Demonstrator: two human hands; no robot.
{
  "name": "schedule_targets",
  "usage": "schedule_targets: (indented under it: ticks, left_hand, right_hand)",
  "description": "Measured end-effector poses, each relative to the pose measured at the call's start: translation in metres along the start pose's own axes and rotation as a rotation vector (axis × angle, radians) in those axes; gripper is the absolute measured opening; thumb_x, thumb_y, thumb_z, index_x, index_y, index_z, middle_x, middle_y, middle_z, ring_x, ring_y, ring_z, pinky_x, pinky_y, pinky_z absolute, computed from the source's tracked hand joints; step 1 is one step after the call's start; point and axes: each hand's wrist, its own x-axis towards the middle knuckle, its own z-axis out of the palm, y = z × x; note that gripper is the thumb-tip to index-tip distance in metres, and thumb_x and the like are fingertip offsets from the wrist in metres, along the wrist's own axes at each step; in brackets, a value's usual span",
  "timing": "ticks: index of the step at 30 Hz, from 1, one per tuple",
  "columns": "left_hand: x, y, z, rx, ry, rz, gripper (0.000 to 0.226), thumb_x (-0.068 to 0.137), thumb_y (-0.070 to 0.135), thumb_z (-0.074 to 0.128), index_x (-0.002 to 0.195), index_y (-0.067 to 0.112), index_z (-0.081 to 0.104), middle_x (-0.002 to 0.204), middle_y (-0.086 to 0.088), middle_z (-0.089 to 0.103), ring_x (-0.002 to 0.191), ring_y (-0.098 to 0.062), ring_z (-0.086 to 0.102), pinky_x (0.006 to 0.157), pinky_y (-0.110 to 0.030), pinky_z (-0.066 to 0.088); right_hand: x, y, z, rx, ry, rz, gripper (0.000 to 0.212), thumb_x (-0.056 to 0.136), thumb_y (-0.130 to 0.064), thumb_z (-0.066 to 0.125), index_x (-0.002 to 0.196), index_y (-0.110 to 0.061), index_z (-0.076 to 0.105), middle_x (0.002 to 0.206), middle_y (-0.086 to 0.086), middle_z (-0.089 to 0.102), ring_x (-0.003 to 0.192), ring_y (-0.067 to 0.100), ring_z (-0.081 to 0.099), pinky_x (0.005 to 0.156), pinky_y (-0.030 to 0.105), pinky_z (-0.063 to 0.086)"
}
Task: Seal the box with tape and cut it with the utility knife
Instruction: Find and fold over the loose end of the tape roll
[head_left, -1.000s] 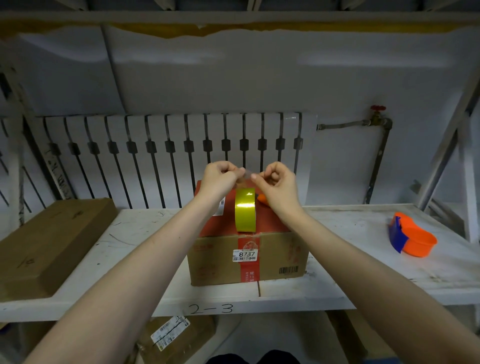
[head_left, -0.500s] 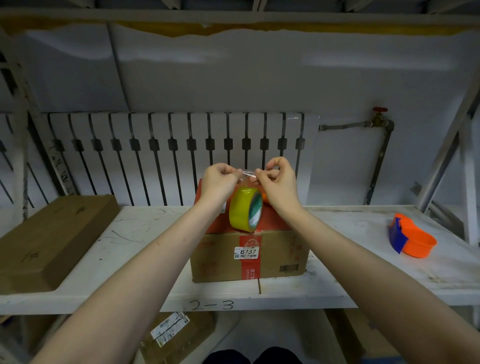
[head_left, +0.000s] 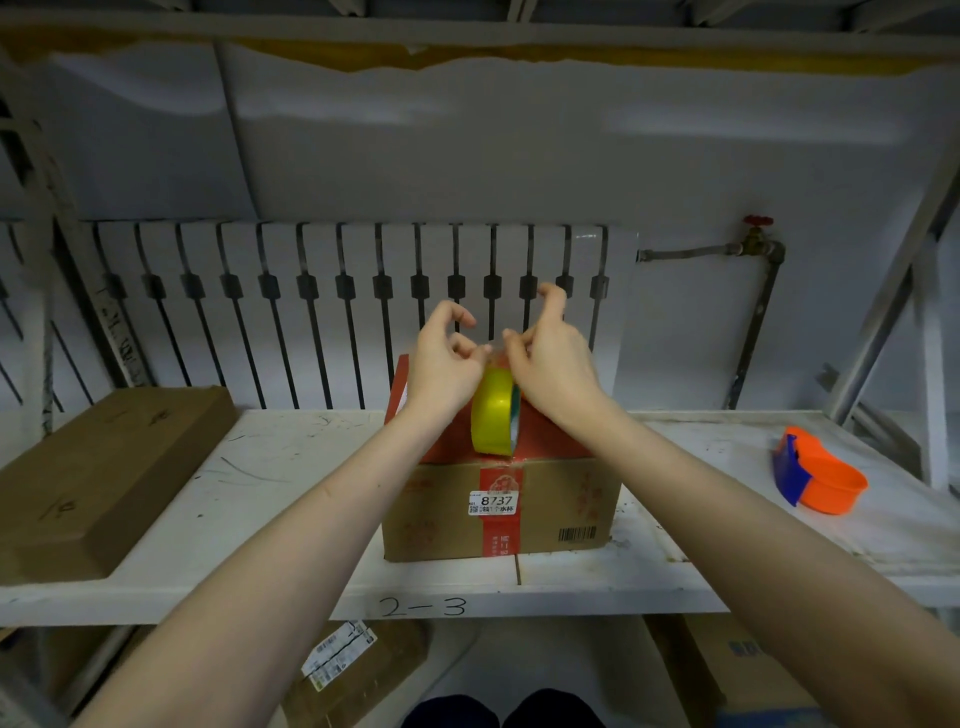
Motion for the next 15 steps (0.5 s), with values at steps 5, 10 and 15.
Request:
schedule_targets:
  ticks: [5, 10, 15]
  left_hand:
    - [-0.002, -0.001, 0.000, -0.019, 0.051, 0.006, 0.025, 0.085, 0.009, 0.067, 0.099, 0.019, 0.048, 0.062, -0.004, 0.058, 0.063, -0.018, 0.061, 0.073, -0.031, 0.054]
    - [-0.002, -0.001, -0.002, -0.004, 0.070, 0.002, 0.026, 0.084, 0.011, 0.068, 0.099, 0.021, 0.049, 0.063, -0.002, 0.060, 0.064, -0.016, 0.063, 0.070, -0.027, 0.054]
    - [-0.001, 0.000, -0.004, 0.015, 0.052, 0.000, 0.023, 0.084, 0.012, 0.068, 0.096, 0.022, 0.050, 0.061, -0.001, 0.059, 0.062, -0.016, 0.061, 0.075, -0.036, 0.055]
  right_hand:
    - [-0.006, 0.010, -0.006, 0.084, -0.040, 0.157, 0.040, 0.094, -0.028, 0.052, 0.127, -0.010, 0.036, 0.109, 0.005, 0.060, 0.097, 0.023, 0.062, 0.072, 0.025, 0.042]
    - [-0.020, 0.026, 0.004, 0.426, -0.121, 0.140, 0.013, 0.090, -0.017, 0.059, 0.090, -0.017, 0.046, 0.077, -0.003, 0.054, 0.068, 0.006, 0.053, 0.063, 0.021, 0.045]
    - [-0.019, 0.029, 0.005, 0.495, -0.060, 0.062, 0.016, 0.085, -0.013, 0.065, 0.085, -0.021, 0.051, 0.087, 0.006, 0.063, 0.085, 0.018, 0.063, 0.078, 0.033, 0.054]
